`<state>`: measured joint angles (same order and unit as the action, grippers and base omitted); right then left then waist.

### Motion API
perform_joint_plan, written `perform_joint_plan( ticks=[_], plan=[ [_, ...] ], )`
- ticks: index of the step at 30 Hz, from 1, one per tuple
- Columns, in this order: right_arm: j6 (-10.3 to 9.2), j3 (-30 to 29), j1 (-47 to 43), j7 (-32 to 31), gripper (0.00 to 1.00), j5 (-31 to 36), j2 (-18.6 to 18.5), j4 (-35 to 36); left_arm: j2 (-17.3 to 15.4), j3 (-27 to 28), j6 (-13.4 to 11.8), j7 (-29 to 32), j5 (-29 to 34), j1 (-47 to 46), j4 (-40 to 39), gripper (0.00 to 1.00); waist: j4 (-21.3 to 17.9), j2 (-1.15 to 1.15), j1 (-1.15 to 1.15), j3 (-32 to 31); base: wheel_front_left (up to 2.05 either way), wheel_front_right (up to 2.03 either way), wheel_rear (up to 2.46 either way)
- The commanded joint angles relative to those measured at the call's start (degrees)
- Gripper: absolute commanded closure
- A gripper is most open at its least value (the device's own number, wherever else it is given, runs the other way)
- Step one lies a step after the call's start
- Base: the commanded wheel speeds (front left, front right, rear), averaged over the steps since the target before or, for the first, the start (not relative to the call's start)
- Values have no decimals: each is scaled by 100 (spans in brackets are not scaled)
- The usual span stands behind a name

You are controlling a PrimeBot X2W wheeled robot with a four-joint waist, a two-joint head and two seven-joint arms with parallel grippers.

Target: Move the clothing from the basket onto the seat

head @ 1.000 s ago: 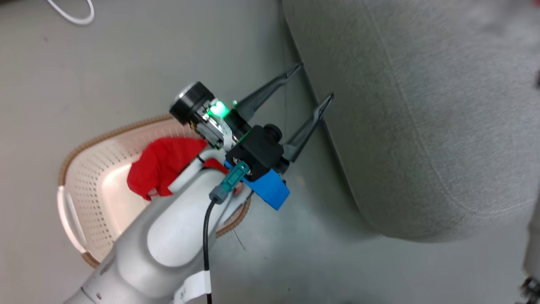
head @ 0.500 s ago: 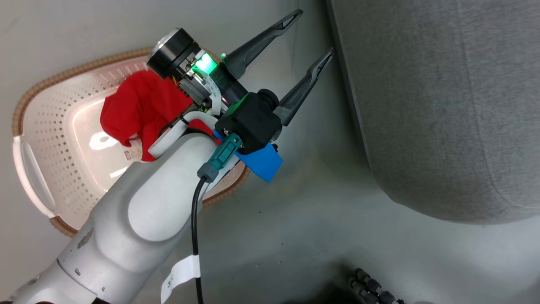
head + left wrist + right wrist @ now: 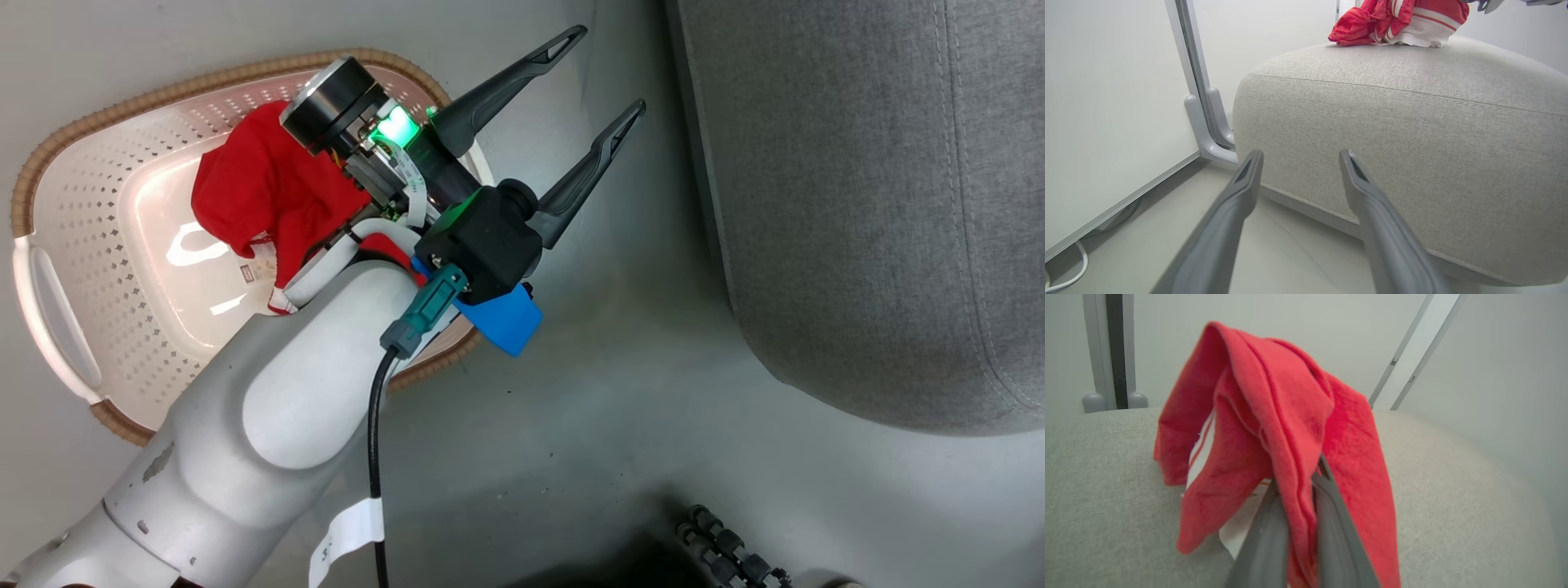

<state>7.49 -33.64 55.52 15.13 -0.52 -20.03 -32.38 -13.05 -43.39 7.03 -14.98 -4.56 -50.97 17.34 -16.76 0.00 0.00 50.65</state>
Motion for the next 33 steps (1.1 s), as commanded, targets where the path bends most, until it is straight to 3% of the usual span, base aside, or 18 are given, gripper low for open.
perform_joint_plan(
  ticks=[1,6,7,12,23,33],
  plan=[
    [1,4,-115,3,100,17,88,-132,-33,-8,-48,-14,-24,-106,-29,0,12,0,0,9,0,0,0],
    [1,63,-208,3,100,-44,198,-526,-10,-44,-65,-16,-29,-113,-37,0,57,0,0,3,0,0,0],
    [1,92,-240,4,0,-30,192,-477,-8,-46,-76,-17,-37,-113,-47,0,63,0,0,-8,0,0,0],
    [1,279,-537,3,0,-116,231,-204,14,-55,-112,-25,-98,-7,-28,0,71,0,0,-219,0,0,0],
    [1,1116,-1954,3,0,-276,320,1261,182,205,-296,-29,-331,517,-243,0,276,0,0,-1296,0,0,0],
    [1,2177,-2718,3,0,-389,602,2482,266,1106,-614,-29,-622,1365,-410,0,668,0,0,-2376,0,0,0]
  ],
)
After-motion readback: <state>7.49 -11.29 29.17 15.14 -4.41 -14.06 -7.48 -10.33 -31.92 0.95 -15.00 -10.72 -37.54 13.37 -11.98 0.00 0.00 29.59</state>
